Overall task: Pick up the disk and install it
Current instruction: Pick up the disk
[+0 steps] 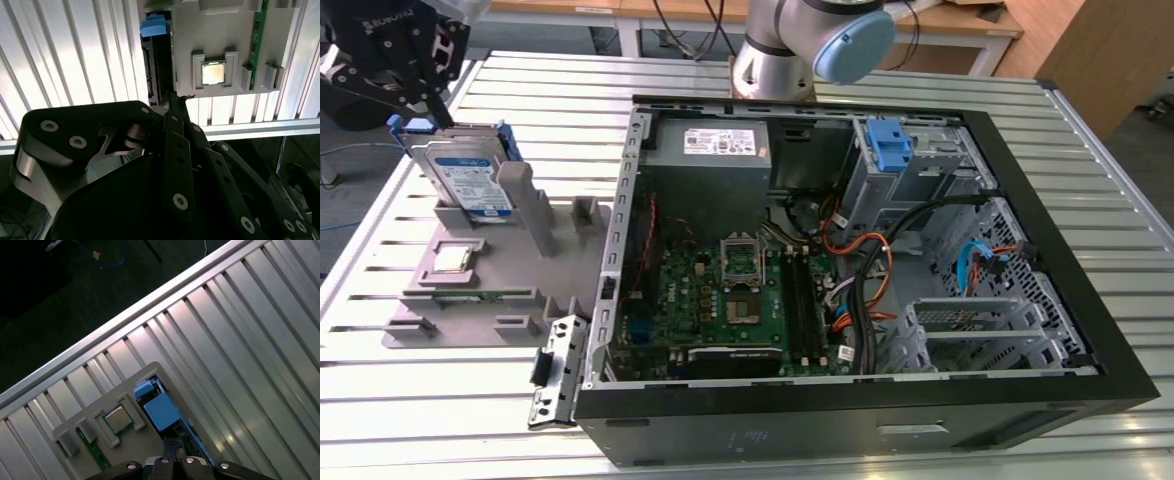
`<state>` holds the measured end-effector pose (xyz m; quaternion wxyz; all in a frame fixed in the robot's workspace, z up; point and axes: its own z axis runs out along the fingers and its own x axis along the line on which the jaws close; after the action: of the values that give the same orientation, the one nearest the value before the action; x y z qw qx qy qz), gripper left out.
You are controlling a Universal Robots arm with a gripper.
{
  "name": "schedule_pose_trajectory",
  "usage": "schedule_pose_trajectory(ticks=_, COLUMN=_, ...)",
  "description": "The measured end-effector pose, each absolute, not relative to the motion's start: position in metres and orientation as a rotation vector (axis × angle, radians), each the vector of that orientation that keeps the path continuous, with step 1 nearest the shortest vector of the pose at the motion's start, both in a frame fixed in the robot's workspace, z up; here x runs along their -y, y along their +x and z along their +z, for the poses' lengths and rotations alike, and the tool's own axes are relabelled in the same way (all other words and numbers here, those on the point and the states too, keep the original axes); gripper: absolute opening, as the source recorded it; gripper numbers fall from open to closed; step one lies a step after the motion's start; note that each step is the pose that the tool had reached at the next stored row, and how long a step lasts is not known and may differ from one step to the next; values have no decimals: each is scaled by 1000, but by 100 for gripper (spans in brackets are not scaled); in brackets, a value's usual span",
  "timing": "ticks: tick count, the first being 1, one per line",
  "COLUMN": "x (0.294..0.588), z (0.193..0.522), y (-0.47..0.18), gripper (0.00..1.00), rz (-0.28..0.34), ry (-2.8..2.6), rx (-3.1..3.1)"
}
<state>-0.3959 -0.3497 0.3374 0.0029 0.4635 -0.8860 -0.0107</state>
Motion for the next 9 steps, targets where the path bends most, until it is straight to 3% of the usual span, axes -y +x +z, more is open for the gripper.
schedule_pose_trajectory(ticks=9, x=349, z=337, y=-396, gripper=10, rz=-43, ry=1557, rx=2724)
